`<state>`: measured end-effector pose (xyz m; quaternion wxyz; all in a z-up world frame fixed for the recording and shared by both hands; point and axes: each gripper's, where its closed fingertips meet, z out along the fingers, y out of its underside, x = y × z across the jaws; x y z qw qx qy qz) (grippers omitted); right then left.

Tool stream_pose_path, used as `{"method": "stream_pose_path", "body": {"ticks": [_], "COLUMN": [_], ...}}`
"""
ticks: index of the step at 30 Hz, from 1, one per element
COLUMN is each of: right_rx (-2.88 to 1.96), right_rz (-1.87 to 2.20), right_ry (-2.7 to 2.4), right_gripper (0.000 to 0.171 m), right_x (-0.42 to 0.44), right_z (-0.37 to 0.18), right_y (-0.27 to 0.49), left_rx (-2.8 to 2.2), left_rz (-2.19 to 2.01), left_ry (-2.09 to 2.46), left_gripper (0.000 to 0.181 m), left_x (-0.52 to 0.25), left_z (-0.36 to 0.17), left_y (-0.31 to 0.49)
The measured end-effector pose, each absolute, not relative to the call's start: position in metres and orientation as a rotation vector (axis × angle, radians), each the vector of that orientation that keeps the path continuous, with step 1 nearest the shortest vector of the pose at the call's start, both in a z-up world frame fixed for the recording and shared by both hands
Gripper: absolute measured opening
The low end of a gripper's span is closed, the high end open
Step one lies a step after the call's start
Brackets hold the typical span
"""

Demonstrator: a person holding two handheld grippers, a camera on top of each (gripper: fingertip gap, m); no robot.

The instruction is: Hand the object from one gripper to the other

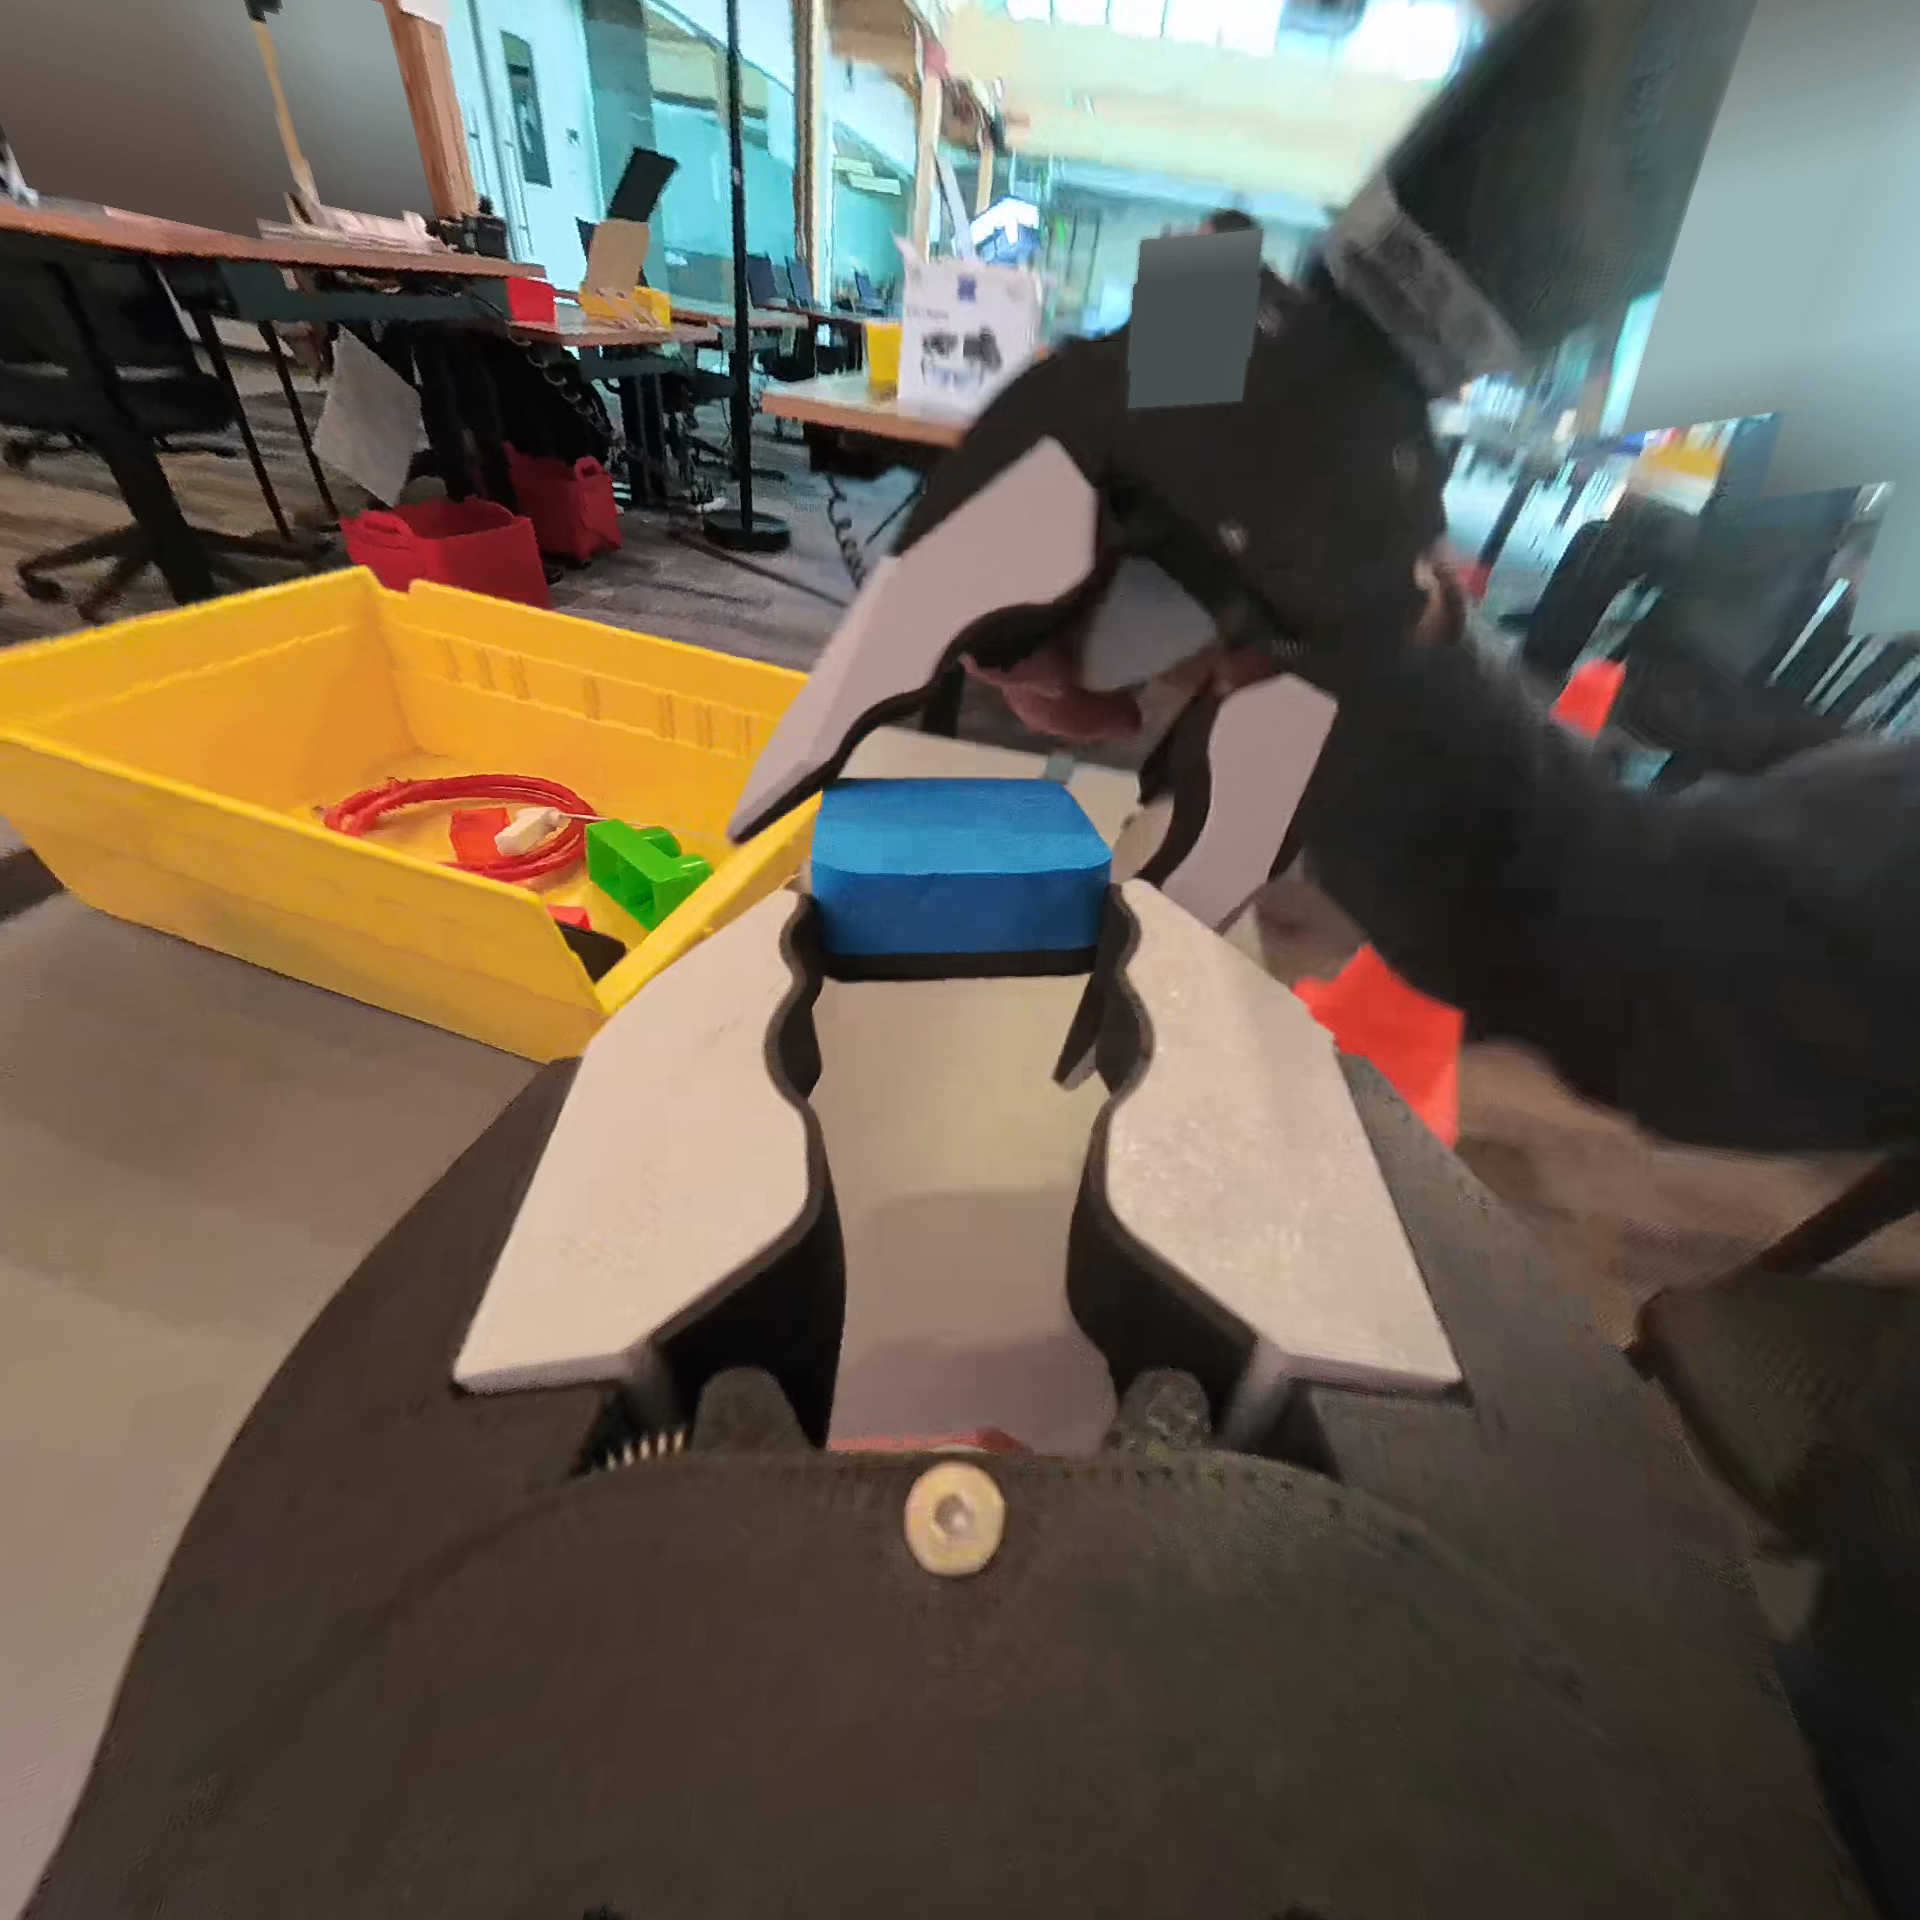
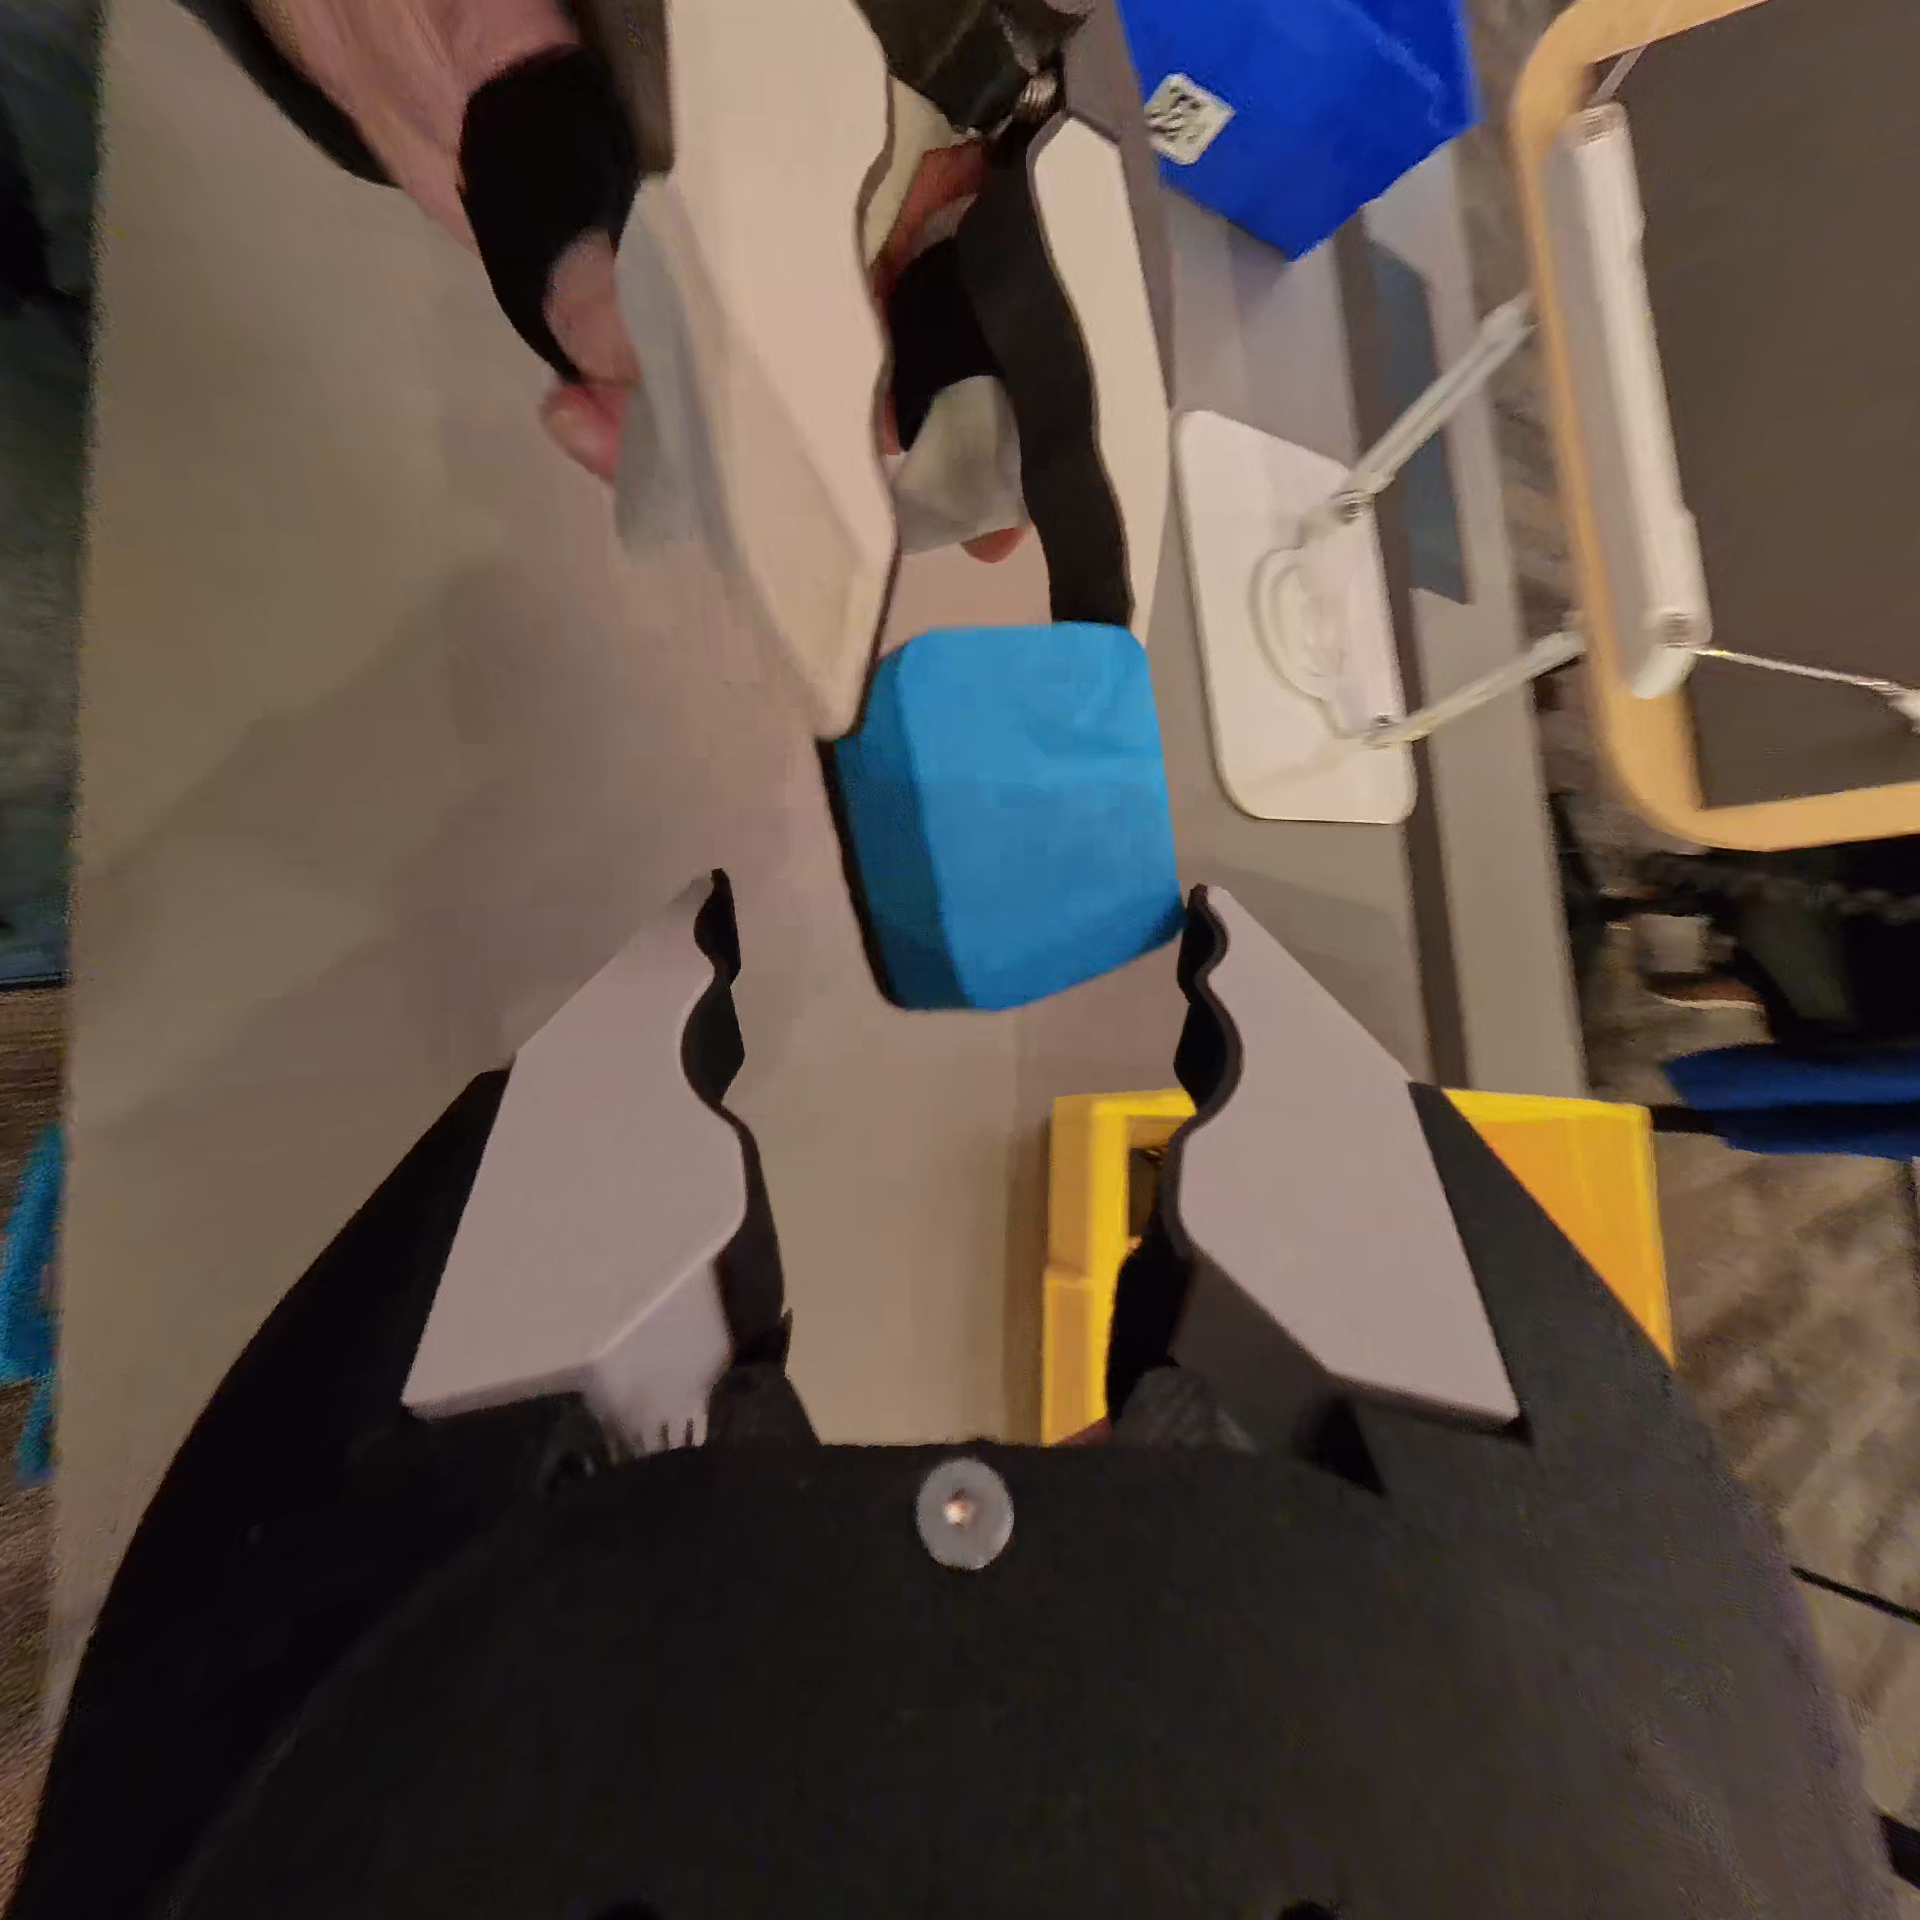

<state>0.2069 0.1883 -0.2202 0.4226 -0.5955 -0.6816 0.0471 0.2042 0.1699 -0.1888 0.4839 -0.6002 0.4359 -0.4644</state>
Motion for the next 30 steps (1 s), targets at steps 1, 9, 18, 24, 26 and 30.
{"method": "stream_pose_path", "body": {"ticks": [1, 9, 18, 24, 26, 30], "right_rx": [-1.461, -1.245, -1.007, -0.835, -0.775, -0.676], "right_rz": [0.077, -0.163, -0.608, -0.790, -0.824, -0.868], "right_ry": [-1.670, -1.364, -1.281, -1.263, -1.275, -1.301], "right_gripper": [0.083, 0.082, 0.108, 0.104, 0.101, 0.089], "right_x": [0.207, 0.208, 0.200, 0.190, 0.189, 0.191], "right_z": [-0.215, -0.176, -0.186, -0.191, -0.191, -0.190], "right_y": [0.191, 0.194, 0.201, 0.212, 0.213, 0.212], "left_rx": [-1.483, -1.578, -1.657, -1.691, -1.706, -1.734], "left_rz": [-1.210, -1.601, -1.837, -2.007, -2.039, -2.083], "left_ry": [0.999, 0.654, 0.459, 0.281, 0.237, 0.158], "left_gripper": [0.051, 0.050, 0.050, 0.051, 0.051, 0.050], "left_x": [0.202, 0.189, 0.191, 0.194, 0.197, 0.197], "left_z": [-0.185, -0.173, -0.172, -0.177, -0.180, -0.185], "left_y": [0.173, 0.190, 0.190, 0.182, 0.180, 0.178]}}
